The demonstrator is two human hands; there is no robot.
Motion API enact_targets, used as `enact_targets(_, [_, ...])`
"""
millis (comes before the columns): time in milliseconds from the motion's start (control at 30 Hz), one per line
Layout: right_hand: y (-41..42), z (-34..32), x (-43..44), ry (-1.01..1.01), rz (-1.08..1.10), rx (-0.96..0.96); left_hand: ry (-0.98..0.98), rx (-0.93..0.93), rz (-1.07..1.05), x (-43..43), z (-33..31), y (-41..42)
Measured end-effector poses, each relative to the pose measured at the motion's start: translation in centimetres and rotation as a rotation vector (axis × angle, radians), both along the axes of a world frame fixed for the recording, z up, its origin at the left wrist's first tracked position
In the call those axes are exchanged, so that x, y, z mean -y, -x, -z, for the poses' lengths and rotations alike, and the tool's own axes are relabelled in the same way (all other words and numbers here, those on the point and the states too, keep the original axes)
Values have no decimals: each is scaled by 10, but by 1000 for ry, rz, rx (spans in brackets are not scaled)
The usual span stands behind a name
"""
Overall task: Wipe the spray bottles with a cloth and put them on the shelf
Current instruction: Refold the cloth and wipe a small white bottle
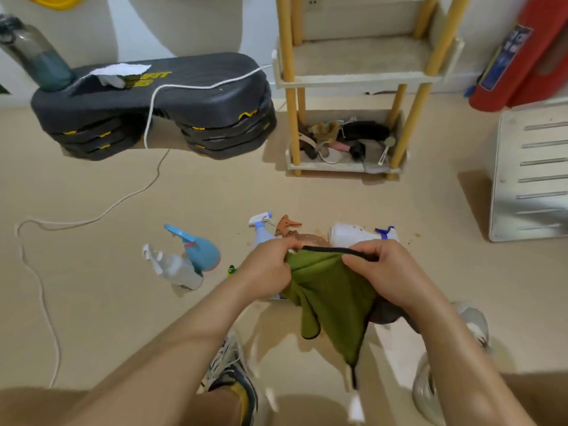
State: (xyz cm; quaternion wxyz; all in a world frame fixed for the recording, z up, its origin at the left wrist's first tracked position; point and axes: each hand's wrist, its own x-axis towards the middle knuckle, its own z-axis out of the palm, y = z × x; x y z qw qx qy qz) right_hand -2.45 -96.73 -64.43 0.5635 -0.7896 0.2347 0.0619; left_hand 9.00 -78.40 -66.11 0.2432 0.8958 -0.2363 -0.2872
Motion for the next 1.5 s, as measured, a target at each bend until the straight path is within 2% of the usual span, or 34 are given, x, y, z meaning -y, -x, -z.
enact_targets(200, [13, 74, 10, 237, 5, -196, 125, 114, -264, 5, 78, 26])
enact_targets(300, [15, 97, 15, 190, 76, -228, 99, 108, -362, 10, 117, 38])
enact_targets(400, [12, 117, 19, 29, 123, -339, 18, 92, -401, 24, 144, 40])
enact_targets(500, [13, 137, 20, -169, 238, -446, -52, 139, -325, 41, 162, 33])
enact_targets(667, [18, 157, 17, -666, 887, -447, -95, 93, -32, 83, 187, 22])
enact_targets(800, [26, 163, 21, -1043, 1016, -334, -261, 97, 138, 115, 213, 12])
enact_targets(967, [27, 178, 36, -1169, 1099, -253, -425, 245, 411, 139, 225, 11])
enact_targets(1167, [29, 192, 42, -1234, 1118, -258, -494, 393, 581, 150, 241, 4])
enact_targets(1367, [29, 195, 45, -1279, 1183, -258, -496, 300, 588, 152, 252, 7])
enact_targets(1433, [29, 194, 46, -1281, 1161, -281, -431, 169, 455, 150, 258, 10])
enact_targets(1500, [31, 194, 48, -1302, 1127, -294, -269, -44, 170, 146, 258, 10])
